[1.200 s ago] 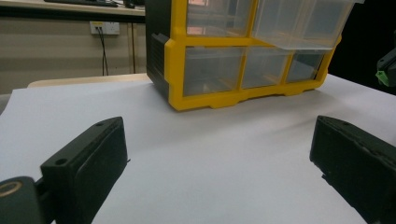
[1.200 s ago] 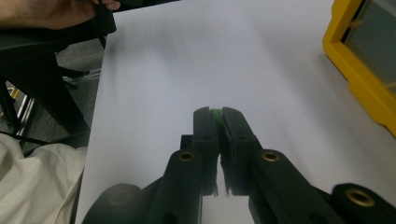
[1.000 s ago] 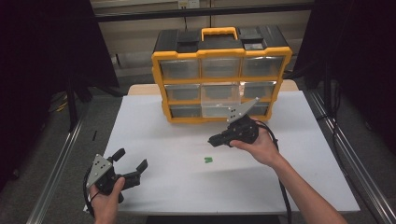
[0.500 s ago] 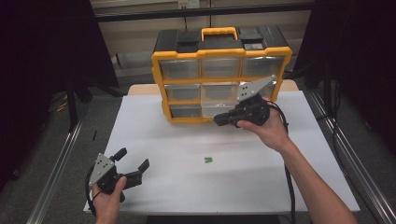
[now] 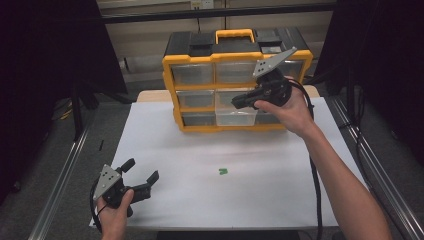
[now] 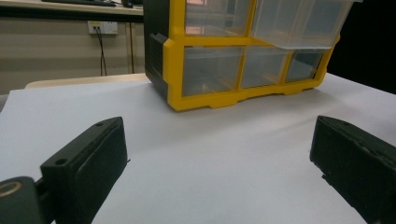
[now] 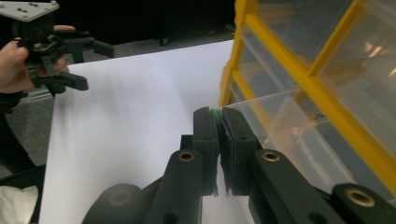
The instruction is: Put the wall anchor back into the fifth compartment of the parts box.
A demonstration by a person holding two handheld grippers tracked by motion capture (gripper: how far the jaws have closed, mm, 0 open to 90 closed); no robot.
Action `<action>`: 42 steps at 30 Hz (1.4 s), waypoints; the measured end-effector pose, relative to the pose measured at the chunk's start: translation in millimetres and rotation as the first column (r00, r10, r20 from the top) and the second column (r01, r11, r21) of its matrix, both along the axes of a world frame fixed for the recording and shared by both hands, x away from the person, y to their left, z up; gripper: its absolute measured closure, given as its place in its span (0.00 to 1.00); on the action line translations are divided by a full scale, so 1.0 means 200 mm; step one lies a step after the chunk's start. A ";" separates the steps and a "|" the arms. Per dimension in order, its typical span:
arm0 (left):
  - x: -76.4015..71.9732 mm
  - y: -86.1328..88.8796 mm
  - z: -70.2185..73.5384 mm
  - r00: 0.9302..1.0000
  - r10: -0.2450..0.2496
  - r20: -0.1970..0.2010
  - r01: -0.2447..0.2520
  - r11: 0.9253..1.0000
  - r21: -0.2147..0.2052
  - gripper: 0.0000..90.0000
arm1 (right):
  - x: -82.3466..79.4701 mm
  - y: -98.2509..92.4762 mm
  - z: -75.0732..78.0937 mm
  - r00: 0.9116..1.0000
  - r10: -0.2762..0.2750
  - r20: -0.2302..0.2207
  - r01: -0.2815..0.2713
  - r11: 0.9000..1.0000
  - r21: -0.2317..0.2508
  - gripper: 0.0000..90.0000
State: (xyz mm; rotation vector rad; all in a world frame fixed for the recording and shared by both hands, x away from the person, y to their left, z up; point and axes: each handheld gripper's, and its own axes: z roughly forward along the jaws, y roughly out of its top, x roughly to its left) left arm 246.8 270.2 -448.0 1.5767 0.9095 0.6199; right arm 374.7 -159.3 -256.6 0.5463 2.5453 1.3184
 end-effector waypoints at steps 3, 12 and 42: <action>0.00 0.01 0.00 1.000 -0.007 0.000 0.007 1.000 0.007 0.04 | 0.04 0.01 0.03 1.000 -0.017 -0.008 0.017 1.000 -0.026 0.95; 0.00 0.01 0.00 1.000 -0.005 0.000 0.005 1.000 0.000 0.04 | 0.17 0.06 0.04 0.997 -0.054 -0.048 0.049 0.994 -0.093 0.95; 0.00 0.01 -0.01 1.000 0.010 -0.013 -0.010 1.000 -0.005 0.04 | 0.37 0.14 -0.09 0.973 -0.154 -0.170 0.072 0.909 -0.411 0.94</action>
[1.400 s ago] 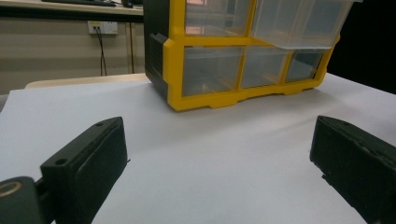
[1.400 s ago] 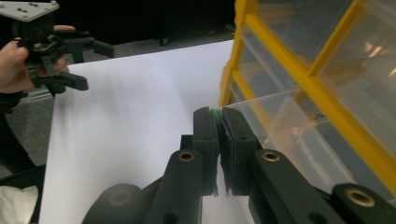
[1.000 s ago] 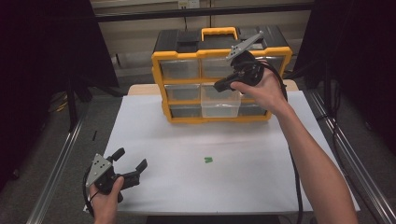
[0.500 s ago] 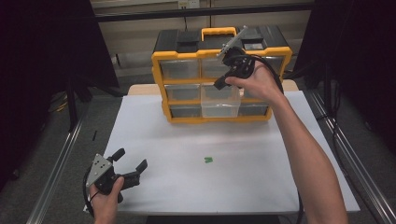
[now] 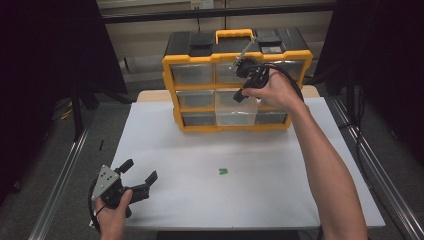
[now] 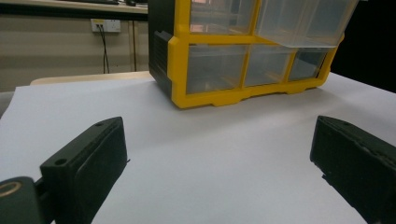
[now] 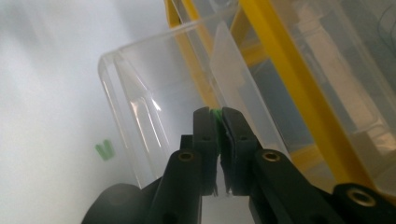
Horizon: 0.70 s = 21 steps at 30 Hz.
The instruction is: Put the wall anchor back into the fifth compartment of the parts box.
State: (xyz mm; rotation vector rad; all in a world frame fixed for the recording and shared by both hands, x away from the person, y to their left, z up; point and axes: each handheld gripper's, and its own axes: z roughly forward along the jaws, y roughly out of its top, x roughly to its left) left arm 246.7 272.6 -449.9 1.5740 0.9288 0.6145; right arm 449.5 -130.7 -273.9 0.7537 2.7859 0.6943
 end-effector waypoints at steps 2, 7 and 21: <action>0.00 0.00 0.00 1.000 -0.005 0.001 0.005 1.000 0.001 0.04 | 0.01 0.01 -0.01 1.000 0.002 0.015 -0.002 1.000 -0.028 0.94; 0.00 -0.01 0.00 1.000 0.001 -0.001 -0.001 1.000 -0.019 0.04 | 0.01 0.01 -0.03 1.000 -0.004 0.002 0.005 0.999 -0.040 0.87; 0.00 -0.02 0.00 1.000 0.001 -0.001 -0.001 0.999 -0.041 0.04 | -0.03 -0.09 0.01 0.994 -0.081 0.074 0.068 0.984 0.167 0.21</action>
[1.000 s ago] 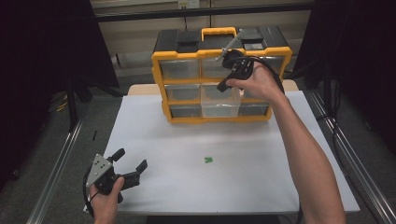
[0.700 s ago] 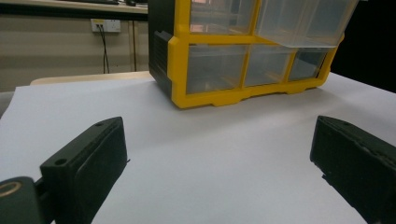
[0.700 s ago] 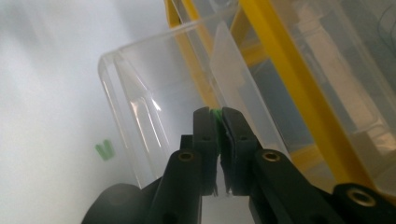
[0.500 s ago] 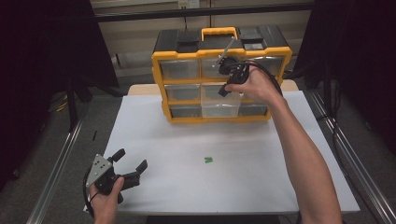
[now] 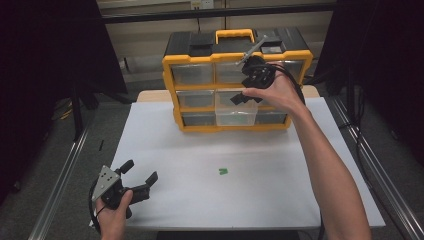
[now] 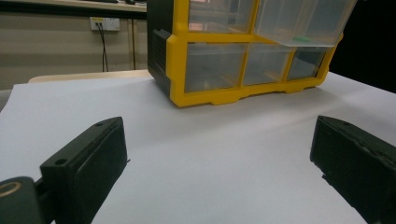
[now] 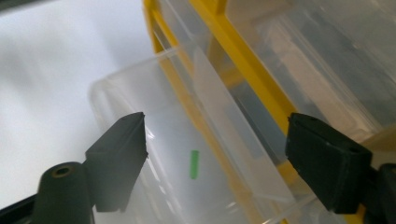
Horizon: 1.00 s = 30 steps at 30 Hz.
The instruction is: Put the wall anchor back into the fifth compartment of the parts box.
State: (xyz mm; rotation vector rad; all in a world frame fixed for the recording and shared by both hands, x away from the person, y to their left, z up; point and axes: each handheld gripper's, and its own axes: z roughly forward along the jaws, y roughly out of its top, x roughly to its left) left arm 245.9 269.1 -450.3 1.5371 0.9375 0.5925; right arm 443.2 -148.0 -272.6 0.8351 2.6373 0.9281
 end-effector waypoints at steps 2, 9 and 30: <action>0.00 0.00 0.00 1.000 0.000 -0.001 0.000 1.000 -0.001 0.04 | -0.02 -0.02 0.00 1.000 -0.008 0.012 0.008 0.999 0.035 0.08; 0.00 0.01 0.00 1.000 -0.004 -0.001 0.004 1.000 0.027 0.04 | -0.10 -0.09 -0.01 0.996 -0.023 0.090 0.008 0.986 0.168 0.03; -0.01 0.02 0.01 1.000 -0.016 0.011 0.016 0.999 0.043 0.04 | -0.44 -0.28 -0.21 0.976 -0.106 0.189 0.035 0.939 0.342 0.04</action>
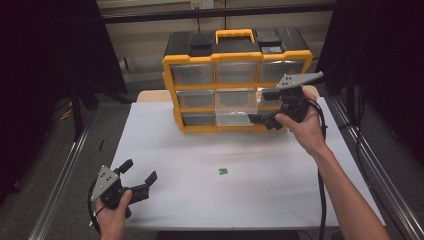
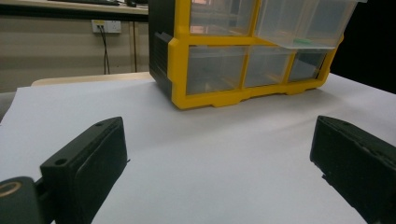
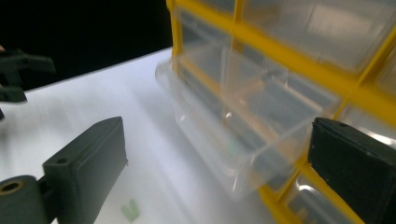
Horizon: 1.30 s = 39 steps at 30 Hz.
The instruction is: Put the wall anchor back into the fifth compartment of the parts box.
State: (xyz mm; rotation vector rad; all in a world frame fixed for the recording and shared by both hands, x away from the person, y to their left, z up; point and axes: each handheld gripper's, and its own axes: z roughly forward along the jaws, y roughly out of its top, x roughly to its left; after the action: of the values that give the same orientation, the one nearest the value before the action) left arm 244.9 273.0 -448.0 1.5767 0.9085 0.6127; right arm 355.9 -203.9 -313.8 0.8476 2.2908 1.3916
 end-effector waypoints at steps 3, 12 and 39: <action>0.00 0.00 0.00 1.000 0.014 0.003 -0.014 1.000 -0.020 0.04 | -0.06 0.00 -0.06 0.999 -0.019 0.031 0.019 1.000 0.005 0.03; 0.00 0.00 0.00 1.000 0.016 -0.003 -0.016 1.000 -0.011 0.04 | -0.19 0.00 -0.22 1.000 0.027 0.015 -0.028 0.998 0.064 0.01; 0.00 0.00 0.00 1.000 0.000 0.006 0.000 1.000 0.005 0.04 | -0.19 0.30 -0.53 0.937 0.272 -0.219 -0.290 0.955 -0.057 0.12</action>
State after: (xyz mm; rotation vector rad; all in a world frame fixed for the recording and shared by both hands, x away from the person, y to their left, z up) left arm 244.9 272.2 -447.4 1.5783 0.9037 0.6194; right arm 318.9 -143.2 -419.5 0.6866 2.7028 1.3544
